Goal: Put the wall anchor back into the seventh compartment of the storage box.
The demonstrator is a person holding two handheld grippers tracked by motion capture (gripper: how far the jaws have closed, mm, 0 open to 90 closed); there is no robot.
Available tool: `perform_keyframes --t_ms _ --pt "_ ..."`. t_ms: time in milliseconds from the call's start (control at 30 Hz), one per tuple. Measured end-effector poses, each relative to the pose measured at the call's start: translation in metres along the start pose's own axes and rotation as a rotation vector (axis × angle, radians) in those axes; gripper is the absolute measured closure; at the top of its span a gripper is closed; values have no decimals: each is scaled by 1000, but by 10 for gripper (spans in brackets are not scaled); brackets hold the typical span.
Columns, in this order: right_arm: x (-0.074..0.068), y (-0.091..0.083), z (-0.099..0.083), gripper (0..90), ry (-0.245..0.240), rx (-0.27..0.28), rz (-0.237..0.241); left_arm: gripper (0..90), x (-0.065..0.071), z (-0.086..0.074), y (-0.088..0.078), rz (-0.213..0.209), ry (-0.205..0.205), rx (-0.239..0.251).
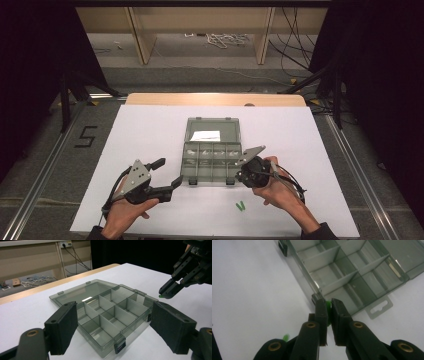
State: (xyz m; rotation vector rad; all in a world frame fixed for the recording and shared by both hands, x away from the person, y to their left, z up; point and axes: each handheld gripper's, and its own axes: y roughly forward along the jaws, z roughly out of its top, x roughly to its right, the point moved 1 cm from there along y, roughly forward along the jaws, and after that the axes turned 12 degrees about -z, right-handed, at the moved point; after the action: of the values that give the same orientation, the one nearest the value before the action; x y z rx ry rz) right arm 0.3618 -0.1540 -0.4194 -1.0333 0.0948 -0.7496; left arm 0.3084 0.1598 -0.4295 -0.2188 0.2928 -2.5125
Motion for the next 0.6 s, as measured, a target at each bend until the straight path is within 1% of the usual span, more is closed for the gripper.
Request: perform_keyframes --t_ms 33,67,100,267,367,400,433,467,500,533,600 --pt "0 0 3 844 0 6 -2 214 0 0 -1 6 -6 -2" --pt "0 1 5 845 -4 13 2 214 -1 0 -1 7 -1 0" --pt "-1 1 8 845 -9 20 -4 213 -1 0 -1 10 -10 5" --pt "0 4 19 844 -20 35 -7 214 -2 0 -1 9 -5 6" --pt "-1 8 23 844 -18 51 -4 214 -2 0 -1 9 -3 5" --pt "-2 9 25 844 -13 51 -11 214 -2 0 -1 10 -7 7" --pt "-2 11 26 844 -21 54 -4 214 -2 0 -1 11 -4 5" --pt "-2 13 27 844 -16 58 -17 214 -3 0 -2 13 -4 5" --pt "-2 14 28 844 -14 62 -10 214 -3 0 -2 15 -2 4" --pt "-1 15 29 844 -18 64 -14 214 -3 0 -2 16 -5 6" --pt "-1 17 31 844 -7 72 -12 214 -3 0 -2 16 -3 7"
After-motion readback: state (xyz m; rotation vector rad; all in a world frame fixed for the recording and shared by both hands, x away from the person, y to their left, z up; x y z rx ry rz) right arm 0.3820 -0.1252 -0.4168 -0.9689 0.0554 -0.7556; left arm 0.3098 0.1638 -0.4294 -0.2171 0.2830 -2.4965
